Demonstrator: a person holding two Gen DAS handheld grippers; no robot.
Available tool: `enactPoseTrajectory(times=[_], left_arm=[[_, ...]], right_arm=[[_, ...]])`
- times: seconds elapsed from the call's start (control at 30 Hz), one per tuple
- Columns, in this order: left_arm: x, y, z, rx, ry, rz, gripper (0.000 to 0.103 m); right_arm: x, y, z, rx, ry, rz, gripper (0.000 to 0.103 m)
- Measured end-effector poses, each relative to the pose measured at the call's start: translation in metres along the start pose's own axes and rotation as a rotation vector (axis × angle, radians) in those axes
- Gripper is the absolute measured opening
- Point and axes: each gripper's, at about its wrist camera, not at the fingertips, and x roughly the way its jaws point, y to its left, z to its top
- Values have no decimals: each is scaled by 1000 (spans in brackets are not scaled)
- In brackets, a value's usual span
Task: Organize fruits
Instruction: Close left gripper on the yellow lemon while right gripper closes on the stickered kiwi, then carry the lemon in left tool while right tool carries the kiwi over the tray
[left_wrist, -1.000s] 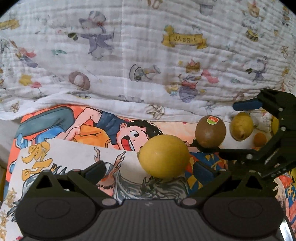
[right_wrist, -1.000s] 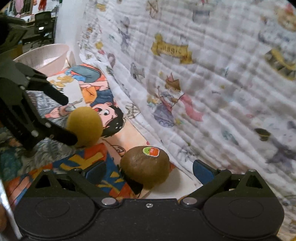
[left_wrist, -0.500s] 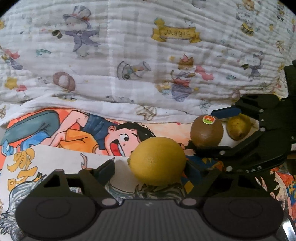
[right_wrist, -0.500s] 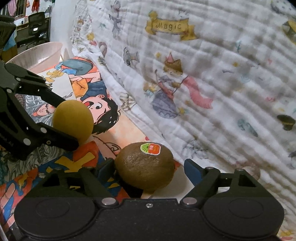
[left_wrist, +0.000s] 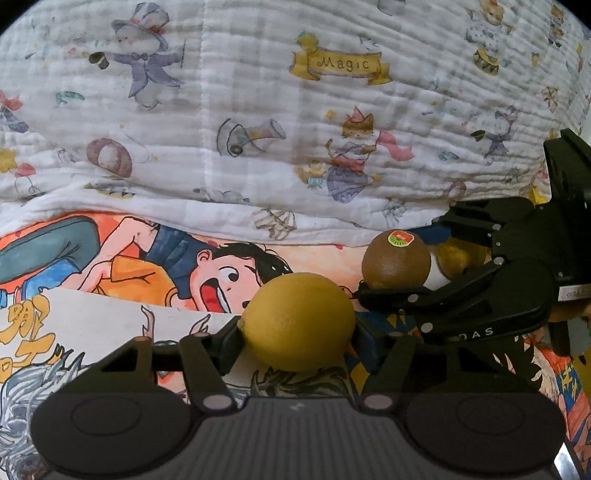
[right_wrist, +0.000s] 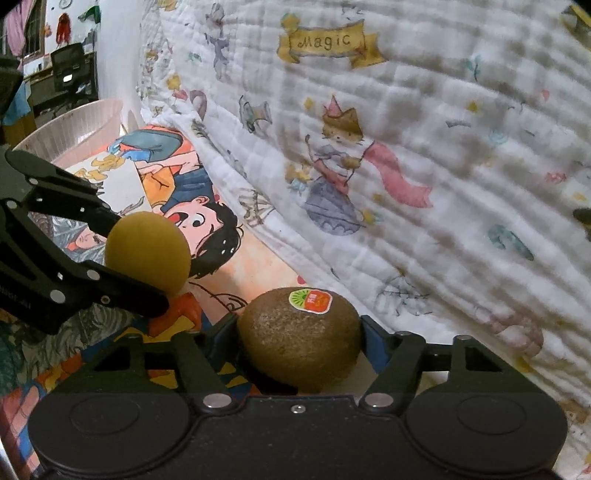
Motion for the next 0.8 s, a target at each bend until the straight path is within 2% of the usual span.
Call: enactPoseTrajectory(times=[0.33, 0.63, 0.8], left_arm=[[-15, -2, -10, -16, -40, 24, 65], [-66, -17, -22, -31, -93, 22, 65], [-103, -27, -37, -31, -117, 18, 65]], right_arm=[[-17, 10, -8, 12, -70, -46, 68], [-81, 41, -16, -21, -126, -11, 68], [-122, 63, -27, 2, -148, 31, 68]])
